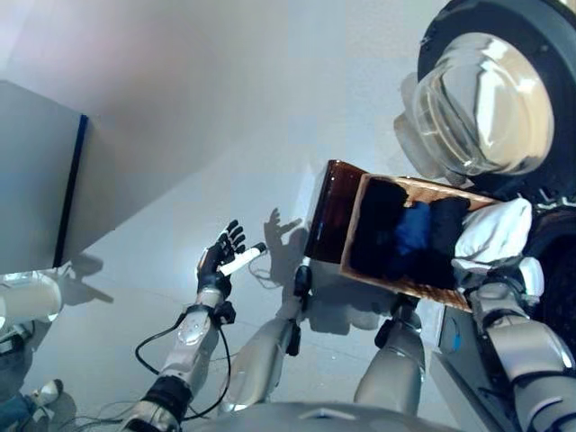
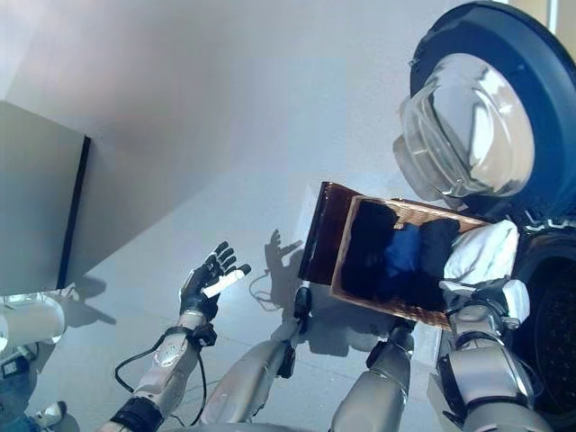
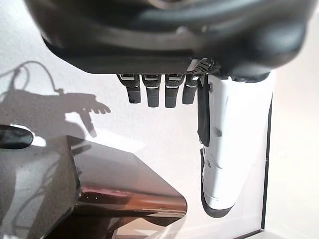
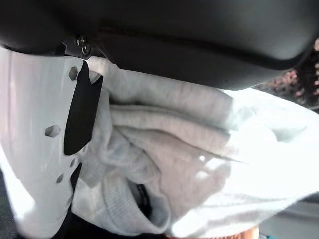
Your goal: Pick up the clothes and place them into the washing machine
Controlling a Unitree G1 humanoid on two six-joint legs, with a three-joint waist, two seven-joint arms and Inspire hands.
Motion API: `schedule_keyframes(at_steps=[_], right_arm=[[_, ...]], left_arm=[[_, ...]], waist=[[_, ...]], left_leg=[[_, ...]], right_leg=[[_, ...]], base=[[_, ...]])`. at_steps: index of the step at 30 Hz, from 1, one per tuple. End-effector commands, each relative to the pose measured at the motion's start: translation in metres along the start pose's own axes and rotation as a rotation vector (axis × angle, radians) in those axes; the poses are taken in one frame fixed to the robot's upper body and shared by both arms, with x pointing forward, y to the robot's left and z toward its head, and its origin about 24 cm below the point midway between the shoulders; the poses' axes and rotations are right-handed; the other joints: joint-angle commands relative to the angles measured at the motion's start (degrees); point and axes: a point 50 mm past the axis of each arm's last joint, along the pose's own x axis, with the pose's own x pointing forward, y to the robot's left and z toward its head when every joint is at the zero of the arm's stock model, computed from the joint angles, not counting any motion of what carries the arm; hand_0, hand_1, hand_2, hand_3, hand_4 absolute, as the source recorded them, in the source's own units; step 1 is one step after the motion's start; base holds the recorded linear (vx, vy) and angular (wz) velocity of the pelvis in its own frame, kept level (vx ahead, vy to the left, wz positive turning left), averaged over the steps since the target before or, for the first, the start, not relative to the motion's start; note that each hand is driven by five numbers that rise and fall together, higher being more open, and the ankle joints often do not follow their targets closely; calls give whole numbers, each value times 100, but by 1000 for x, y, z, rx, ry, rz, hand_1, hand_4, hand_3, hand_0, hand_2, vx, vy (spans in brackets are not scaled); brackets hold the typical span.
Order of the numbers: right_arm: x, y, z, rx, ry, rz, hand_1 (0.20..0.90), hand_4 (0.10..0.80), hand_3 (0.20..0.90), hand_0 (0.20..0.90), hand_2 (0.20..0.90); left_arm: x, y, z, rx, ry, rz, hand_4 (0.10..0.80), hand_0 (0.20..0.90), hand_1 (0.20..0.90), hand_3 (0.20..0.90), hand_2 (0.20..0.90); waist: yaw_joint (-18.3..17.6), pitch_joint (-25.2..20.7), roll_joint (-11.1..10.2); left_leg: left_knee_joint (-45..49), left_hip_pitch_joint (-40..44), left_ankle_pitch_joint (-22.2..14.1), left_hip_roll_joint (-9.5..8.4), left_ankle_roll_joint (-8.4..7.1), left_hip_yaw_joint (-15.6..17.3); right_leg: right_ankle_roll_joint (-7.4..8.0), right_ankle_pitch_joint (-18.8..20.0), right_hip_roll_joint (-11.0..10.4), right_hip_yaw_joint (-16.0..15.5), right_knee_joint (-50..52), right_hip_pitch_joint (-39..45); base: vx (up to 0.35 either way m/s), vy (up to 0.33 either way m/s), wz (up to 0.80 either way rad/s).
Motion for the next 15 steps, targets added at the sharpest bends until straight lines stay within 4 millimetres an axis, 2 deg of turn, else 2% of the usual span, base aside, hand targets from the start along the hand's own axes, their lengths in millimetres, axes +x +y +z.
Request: schedule_keyframes(at_steps=[1,7,15], right_arm=[[2,-4,0,-66,13,3,200,300,200,200,200],[3,-10,-9,-48,40,-19,200,300,200,200,200],[4,-21,-33,17,92,-58,200,300,200,200,200]], left_arm=[[-3,8,27,33,-129,-24,800,900,900,900,900],[-3,6,24,30,-117,-25,800,900,900,900,900],[-6,13,16,25,-89,6,800,900,900,900,900]], waist=[[135,-142,-46],[88,-192,-37],[-48,-319,-134]], left_leg=[[859,-410,-624,388,-555,7],[764,-329,-609,359,-543,39],[500,26,-589,421,-596,113]], right_leg=[[170,1052,-324,724,-48,69],[199,1106,-360,761,-112,74],[243,1198,-311,721,-438,398]], base=[[6,46,4],[8,30,1],[24,3,-4]])
